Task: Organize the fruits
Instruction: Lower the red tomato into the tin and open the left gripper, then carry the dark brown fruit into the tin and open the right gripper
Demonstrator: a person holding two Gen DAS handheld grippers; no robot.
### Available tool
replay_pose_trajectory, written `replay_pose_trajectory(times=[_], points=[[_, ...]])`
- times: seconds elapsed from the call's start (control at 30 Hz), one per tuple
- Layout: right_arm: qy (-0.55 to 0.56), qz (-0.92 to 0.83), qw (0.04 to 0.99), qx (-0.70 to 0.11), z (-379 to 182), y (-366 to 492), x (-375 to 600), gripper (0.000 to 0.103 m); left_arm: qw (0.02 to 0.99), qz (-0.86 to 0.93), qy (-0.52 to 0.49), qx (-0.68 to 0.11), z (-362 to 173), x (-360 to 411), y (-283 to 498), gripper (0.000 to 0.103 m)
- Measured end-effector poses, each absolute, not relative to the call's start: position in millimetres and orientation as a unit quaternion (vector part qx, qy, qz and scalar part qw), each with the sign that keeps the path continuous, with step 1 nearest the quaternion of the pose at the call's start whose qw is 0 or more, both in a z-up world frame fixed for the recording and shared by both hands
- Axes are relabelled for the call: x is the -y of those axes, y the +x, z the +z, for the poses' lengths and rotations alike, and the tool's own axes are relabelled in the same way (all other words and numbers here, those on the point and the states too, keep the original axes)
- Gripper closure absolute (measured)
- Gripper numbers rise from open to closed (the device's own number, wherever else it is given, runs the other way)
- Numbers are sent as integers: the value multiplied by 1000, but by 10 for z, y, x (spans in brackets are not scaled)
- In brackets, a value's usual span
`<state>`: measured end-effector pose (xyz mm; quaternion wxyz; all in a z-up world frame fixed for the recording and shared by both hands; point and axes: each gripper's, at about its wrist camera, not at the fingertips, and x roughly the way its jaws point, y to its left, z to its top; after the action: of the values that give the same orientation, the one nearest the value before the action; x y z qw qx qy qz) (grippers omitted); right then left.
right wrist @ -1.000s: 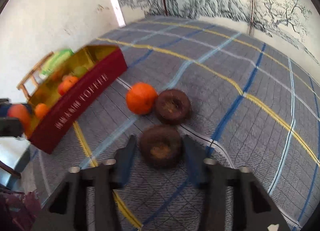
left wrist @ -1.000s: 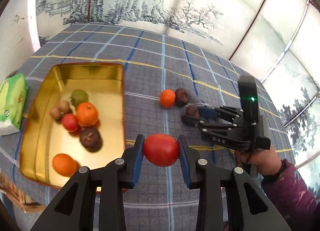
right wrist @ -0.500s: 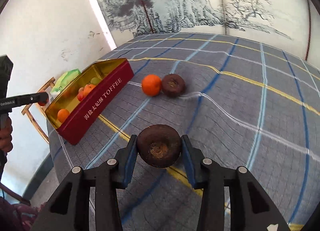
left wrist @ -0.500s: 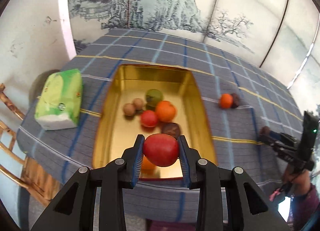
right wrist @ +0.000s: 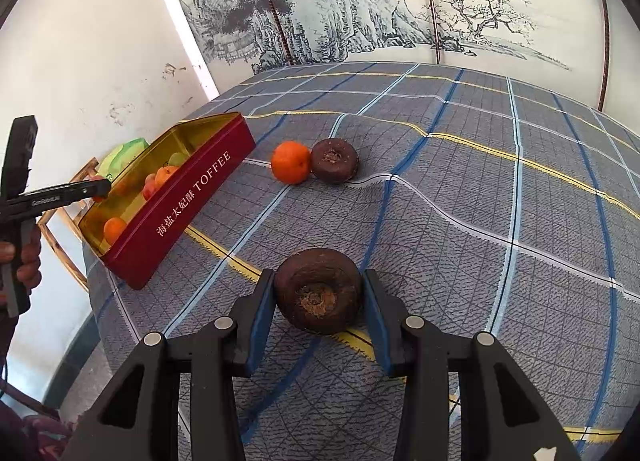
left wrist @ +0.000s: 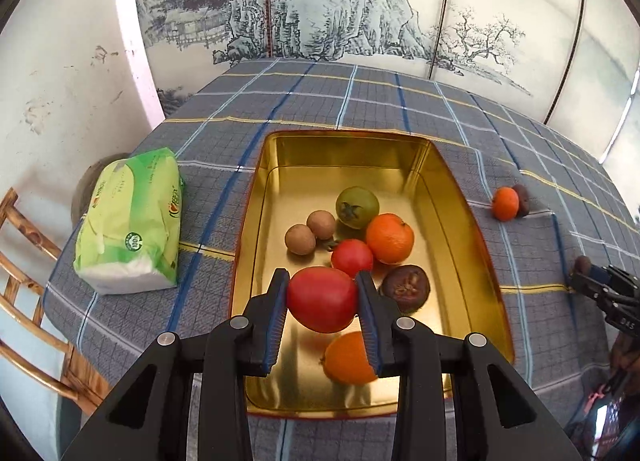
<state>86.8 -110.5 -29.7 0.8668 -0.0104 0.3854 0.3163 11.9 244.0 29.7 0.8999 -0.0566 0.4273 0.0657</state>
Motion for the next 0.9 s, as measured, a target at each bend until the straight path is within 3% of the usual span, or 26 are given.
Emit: replay_pose_trajectory(times=[0.77, 0.9], points=[[-21, 321, 871, -371, -40, 781, 997, 64, 904, 74, -50, -419, 201, -2517, 240, 68], [-19, 333, 870, -363, 74, 744, 929, 64, 906, 80, -53, -413, 261, -2483, 111, 60]])
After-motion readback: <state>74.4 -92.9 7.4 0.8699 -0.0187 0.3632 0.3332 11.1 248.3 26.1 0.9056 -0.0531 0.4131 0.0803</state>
